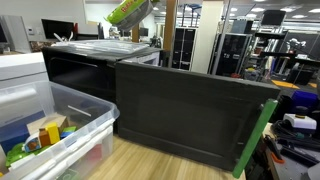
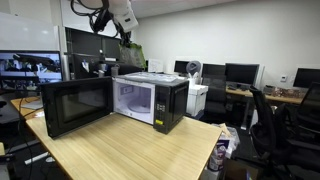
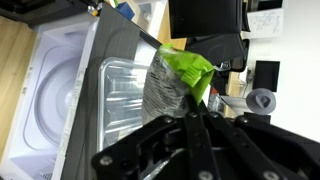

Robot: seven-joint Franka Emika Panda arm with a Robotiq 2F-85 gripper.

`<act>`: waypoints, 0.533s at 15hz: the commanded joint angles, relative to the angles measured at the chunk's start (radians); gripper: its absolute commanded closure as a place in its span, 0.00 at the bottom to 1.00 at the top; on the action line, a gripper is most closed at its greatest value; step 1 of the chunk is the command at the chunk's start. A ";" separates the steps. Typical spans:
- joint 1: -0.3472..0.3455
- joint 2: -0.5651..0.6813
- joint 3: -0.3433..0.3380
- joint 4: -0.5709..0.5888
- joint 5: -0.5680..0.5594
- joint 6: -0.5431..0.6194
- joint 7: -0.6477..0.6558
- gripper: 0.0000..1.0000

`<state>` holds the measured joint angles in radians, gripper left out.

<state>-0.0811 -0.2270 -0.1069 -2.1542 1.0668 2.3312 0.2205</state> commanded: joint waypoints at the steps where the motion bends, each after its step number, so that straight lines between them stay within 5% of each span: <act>1: 0.020 0.074 0.013 0.023 0.118 0.086 -0.104 1.00; 8: 0.023 0.159 0.025 0.056 0.260 0.120 -0.254 1.00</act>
<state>-0.0587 -0.0945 -0.0874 -2.1289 1.2551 2.4212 0.0417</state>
